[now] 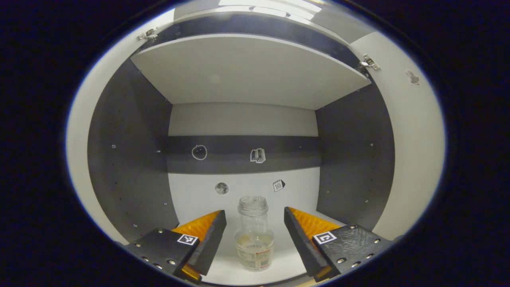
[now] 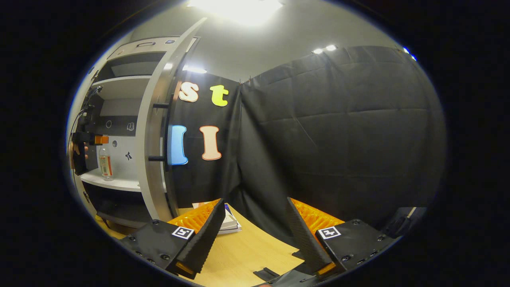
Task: Grasp the bottle in the cabinet with the left hand and place it on the coaster, then close the right door with the right hand and the left door with the left hand.
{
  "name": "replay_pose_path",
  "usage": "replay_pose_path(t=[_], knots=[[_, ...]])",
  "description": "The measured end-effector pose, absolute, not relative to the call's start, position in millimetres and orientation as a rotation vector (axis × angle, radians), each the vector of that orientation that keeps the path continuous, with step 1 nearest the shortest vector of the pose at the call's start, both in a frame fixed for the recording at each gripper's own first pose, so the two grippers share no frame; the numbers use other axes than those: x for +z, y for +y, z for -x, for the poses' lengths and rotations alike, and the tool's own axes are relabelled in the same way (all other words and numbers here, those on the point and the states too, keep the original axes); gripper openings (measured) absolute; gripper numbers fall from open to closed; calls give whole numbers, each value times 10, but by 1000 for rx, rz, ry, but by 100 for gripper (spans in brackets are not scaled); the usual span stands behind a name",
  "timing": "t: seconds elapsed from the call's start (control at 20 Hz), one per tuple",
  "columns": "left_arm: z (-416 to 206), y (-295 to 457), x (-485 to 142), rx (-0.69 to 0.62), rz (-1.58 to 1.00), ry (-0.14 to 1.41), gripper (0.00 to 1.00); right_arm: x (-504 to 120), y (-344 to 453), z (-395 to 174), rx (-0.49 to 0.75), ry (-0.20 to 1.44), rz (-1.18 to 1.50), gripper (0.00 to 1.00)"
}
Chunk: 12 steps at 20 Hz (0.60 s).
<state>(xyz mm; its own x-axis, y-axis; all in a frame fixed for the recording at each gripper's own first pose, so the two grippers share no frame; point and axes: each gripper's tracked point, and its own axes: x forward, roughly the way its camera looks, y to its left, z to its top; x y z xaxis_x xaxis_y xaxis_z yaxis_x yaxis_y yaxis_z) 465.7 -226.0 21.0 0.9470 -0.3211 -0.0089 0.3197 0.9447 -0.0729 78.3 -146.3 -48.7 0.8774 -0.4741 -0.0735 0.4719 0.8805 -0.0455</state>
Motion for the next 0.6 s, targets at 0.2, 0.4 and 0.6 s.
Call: replay_pose_path(t=[0.2,0.4,0.6], knots=[[-4861,-2271,152,-315,62,27,87,-507,-1411,-822,-500,88,40,97],[-4939,-2313,69,-309,-4,50,88,-554,-1400,-839,-500,96,35,97],[-4967,-2285,48,-289,8,51,48,-586,-1395,-826,-493,100,31,97]])
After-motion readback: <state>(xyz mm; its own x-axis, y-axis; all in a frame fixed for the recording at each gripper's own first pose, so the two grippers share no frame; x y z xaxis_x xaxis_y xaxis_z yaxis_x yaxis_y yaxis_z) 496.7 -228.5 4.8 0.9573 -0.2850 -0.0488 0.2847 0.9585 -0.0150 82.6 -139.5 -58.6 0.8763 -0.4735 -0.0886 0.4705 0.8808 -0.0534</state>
